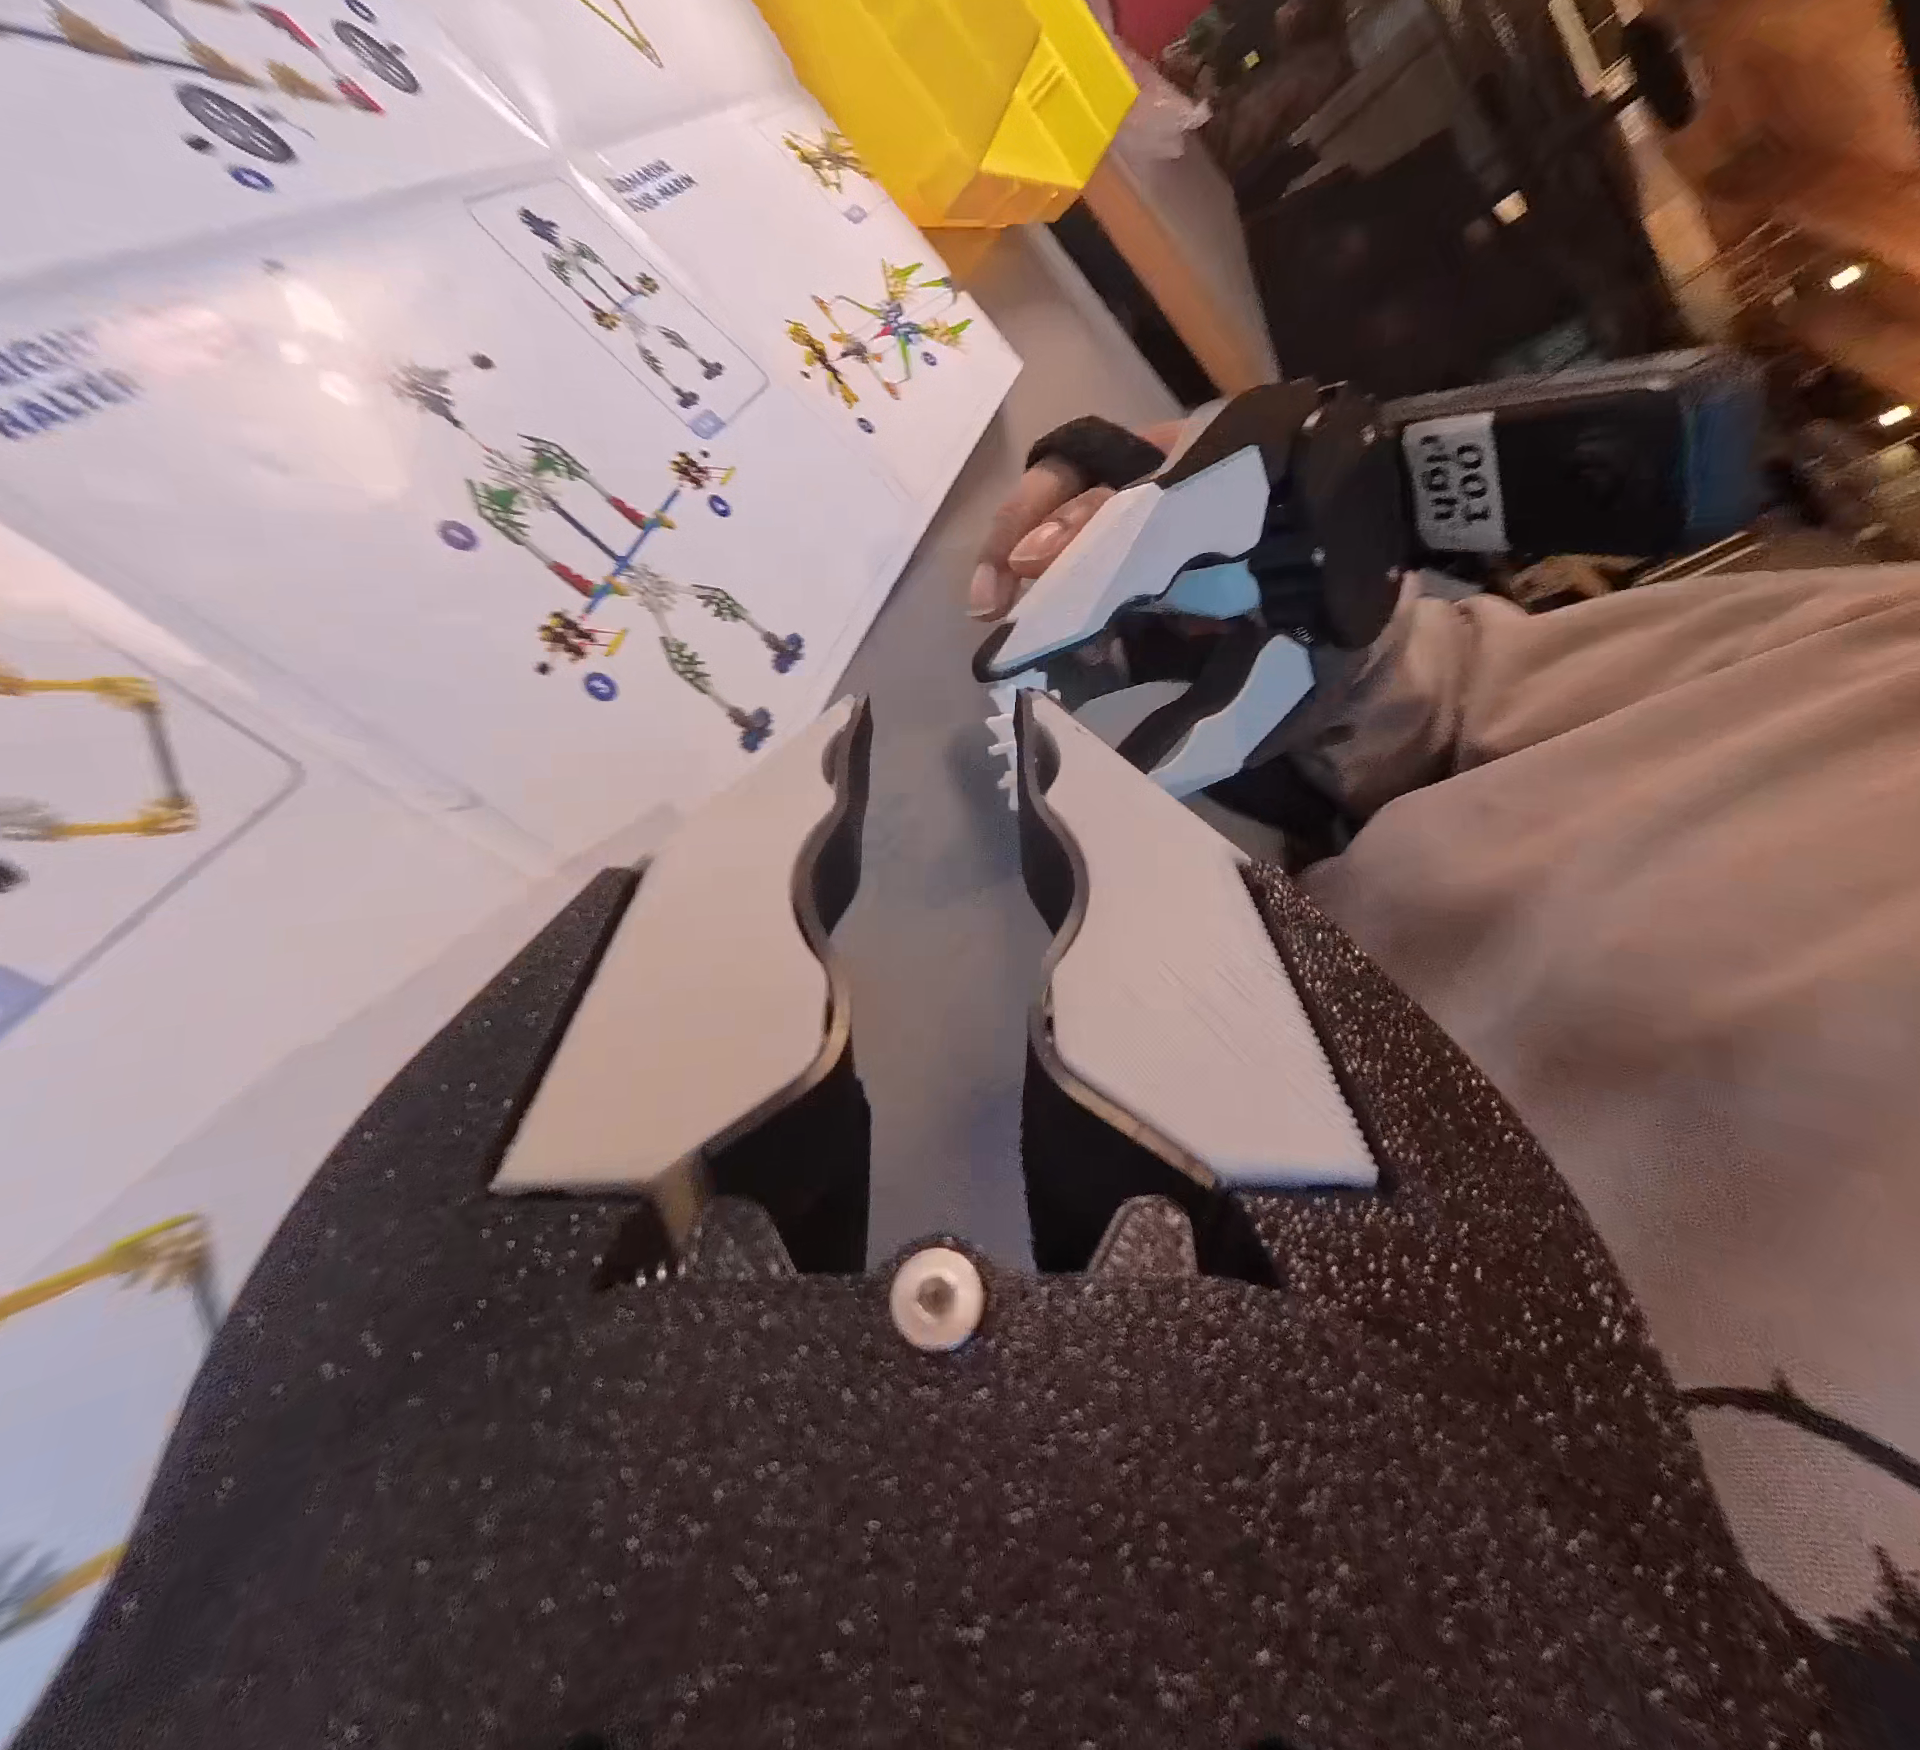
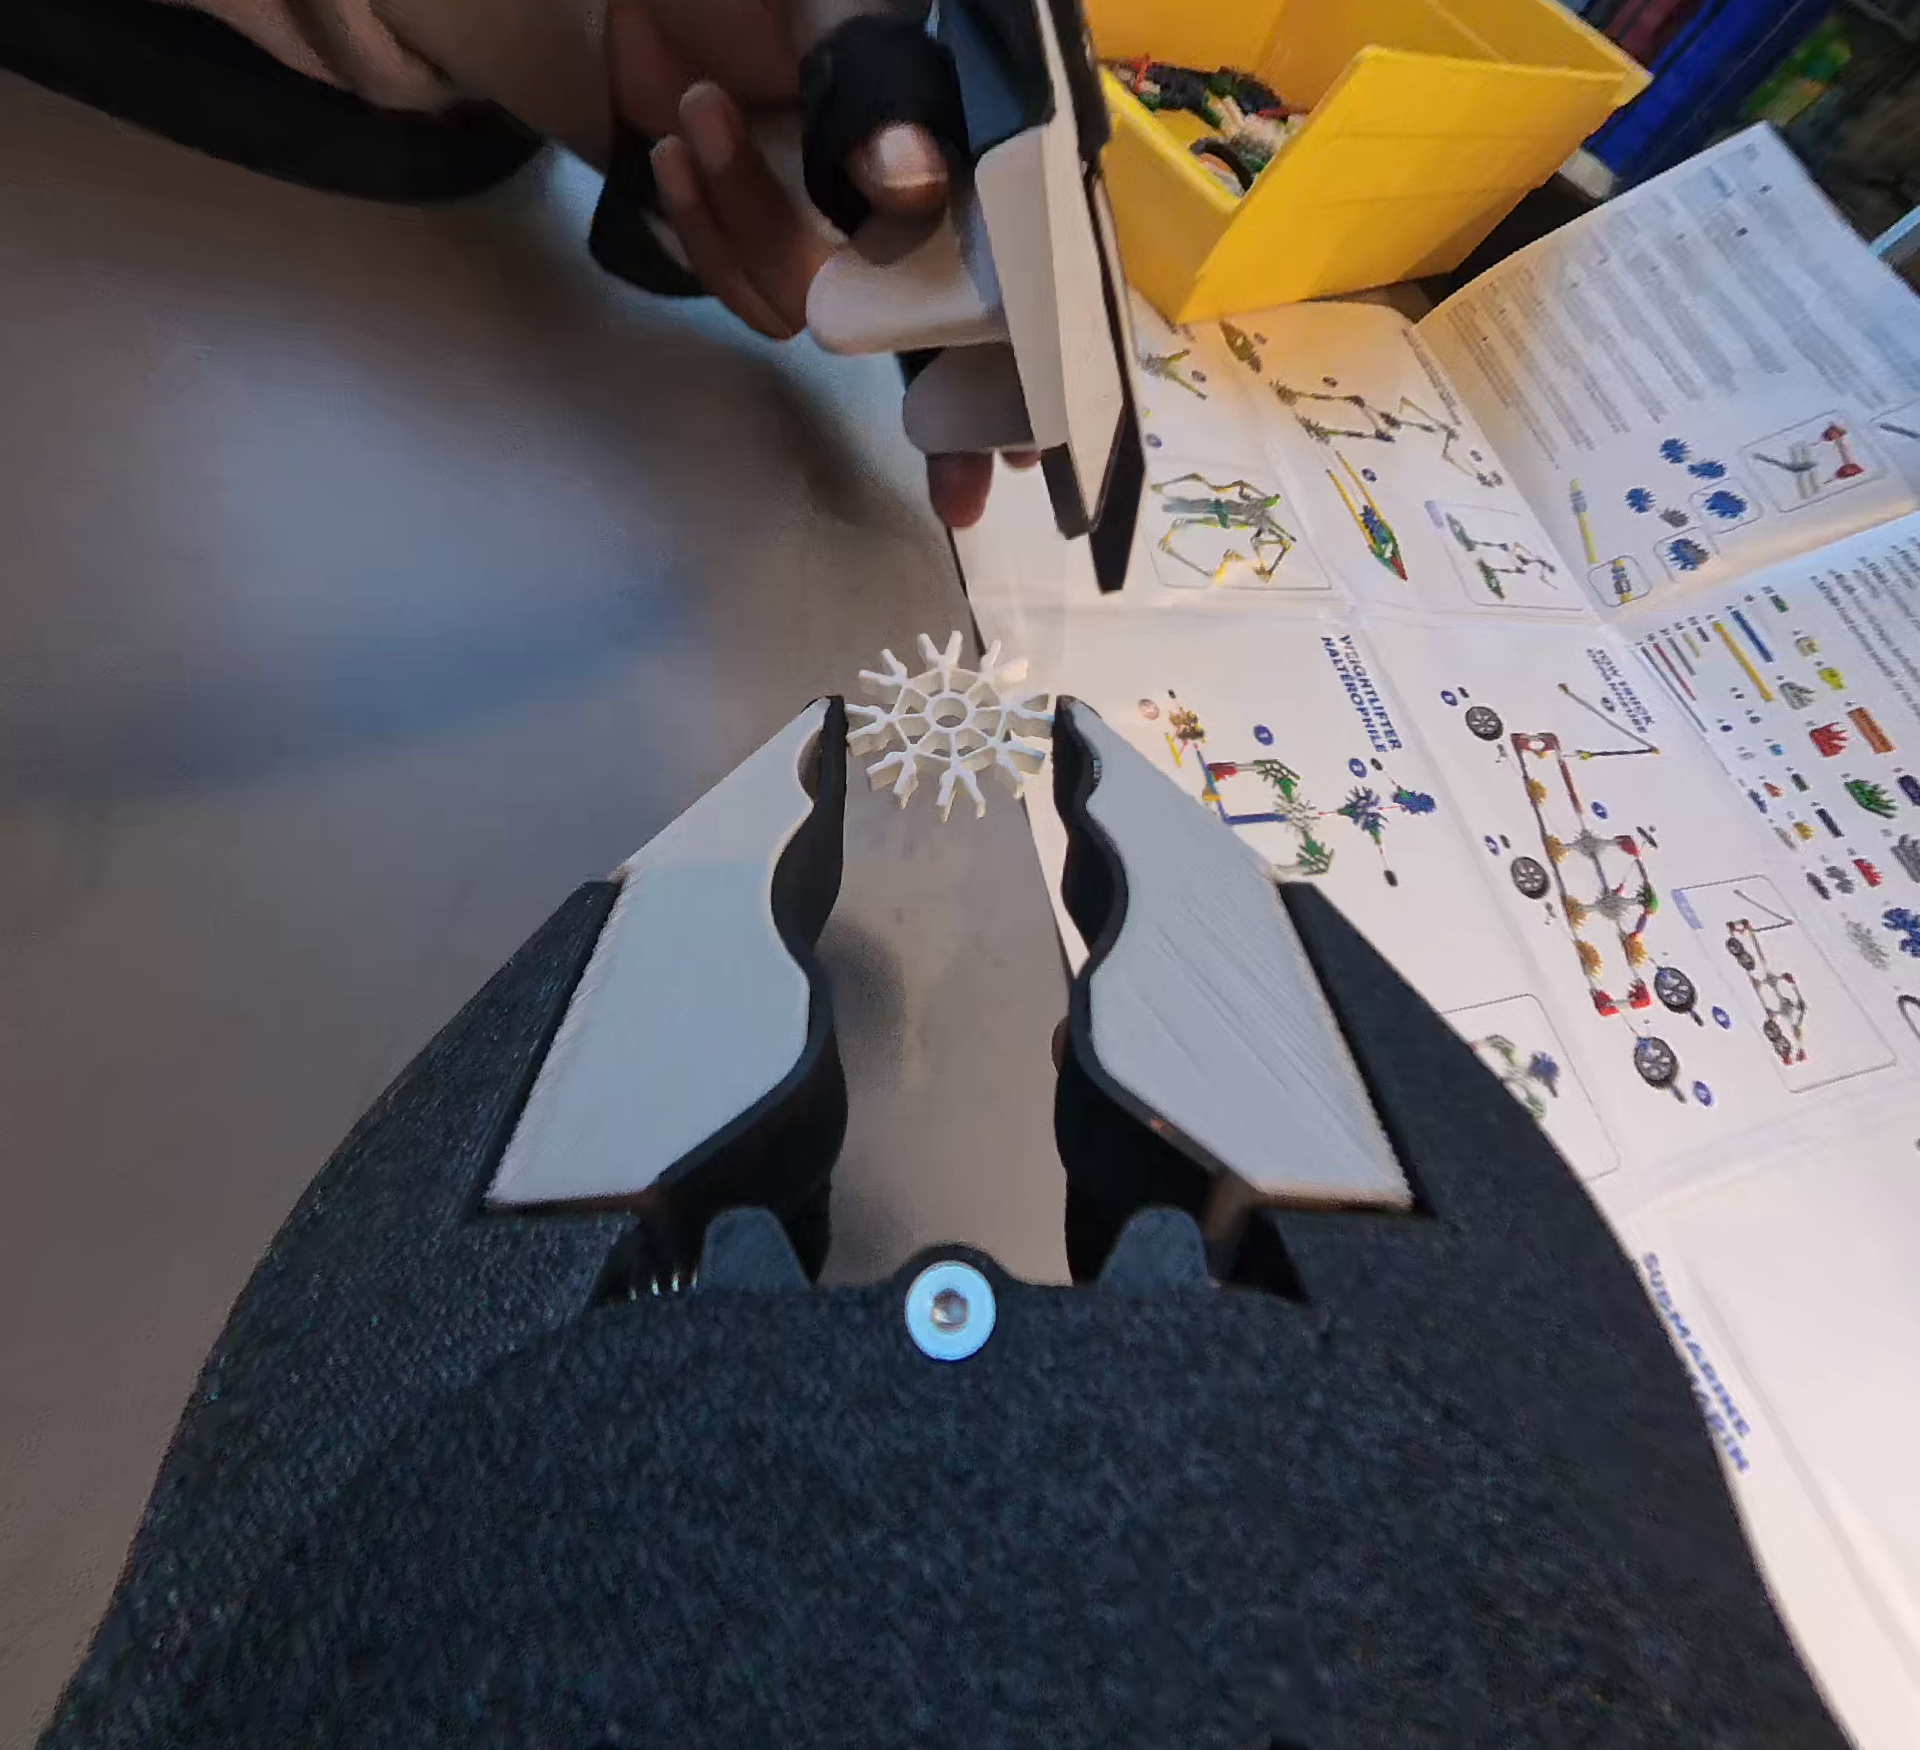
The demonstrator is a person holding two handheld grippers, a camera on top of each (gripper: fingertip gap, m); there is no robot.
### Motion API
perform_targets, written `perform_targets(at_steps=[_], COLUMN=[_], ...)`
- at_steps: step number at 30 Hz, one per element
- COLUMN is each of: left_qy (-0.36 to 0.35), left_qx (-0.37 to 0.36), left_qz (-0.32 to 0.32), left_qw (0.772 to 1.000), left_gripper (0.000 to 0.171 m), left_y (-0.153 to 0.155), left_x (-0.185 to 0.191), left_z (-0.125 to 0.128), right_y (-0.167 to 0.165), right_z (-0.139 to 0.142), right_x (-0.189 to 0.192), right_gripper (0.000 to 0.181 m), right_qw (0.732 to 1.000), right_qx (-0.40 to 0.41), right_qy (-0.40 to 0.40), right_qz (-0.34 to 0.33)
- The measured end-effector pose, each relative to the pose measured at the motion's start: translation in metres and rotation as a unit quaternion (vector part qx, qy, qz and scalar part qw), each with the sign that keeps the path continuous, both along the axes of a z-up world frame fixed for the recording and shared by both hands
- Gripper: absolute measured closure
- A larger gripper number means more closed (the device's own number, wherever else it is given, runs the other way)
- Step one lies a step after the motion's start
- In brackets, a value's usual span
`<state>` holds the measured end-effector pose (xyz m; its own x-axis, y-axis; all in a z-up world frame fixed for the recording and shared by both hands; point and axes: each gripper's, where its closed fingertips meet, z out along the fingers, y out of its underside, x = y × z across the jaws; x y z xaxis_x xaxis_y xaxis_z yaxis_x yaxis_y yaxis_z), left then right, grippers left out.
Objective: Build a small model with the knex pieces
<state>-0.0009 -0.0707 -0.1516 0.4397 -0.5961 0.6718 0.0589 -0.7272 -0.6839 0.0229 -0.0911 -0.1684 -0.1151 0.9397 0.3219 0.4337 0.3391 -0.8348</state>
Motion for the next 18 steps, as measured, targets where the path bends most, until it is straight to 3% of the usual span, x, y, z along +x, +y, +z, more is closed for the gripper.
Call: perform_targets(at_steps=[4, 8, 14, 18], left_qy=[0.114, 0.175, 0.192, 0.223], left_qx=[0.063, 0.082, 0.096, 0.140], left_qz=[-0.023, -0.058, -0.089, -0.111], left_qw=[0.991, 0.979, 0.973, 0.958], left_gripper=[0.145, 0.145, 0.145, 0.130], left_y=[-0.004, -0.015, -0.025, -0.032], left_x=[-0.011, -0.002, 0.014, 0.024], left_z=[-0.012, -0.030, -0.038, -0.039], right_y=[-0.006, -0.011, -0.009, 0.007], right_z=[-0.022, -0.038, -0.032, -0.015], right_x=[-0.002, 0.000, 0.005, 0.015], right_gripper=[0.142, 0.142, 0.125, 0.125], right_qw=[0.997, 0.991, 0.991, 0.993], right_qx=[-0.029, -0.040, -0.077, -0.091], right_qy=[-0.077, -0.129, -0.111, -0.073], right_qz=[-0.001, -0.002, -0.004, -0.020])
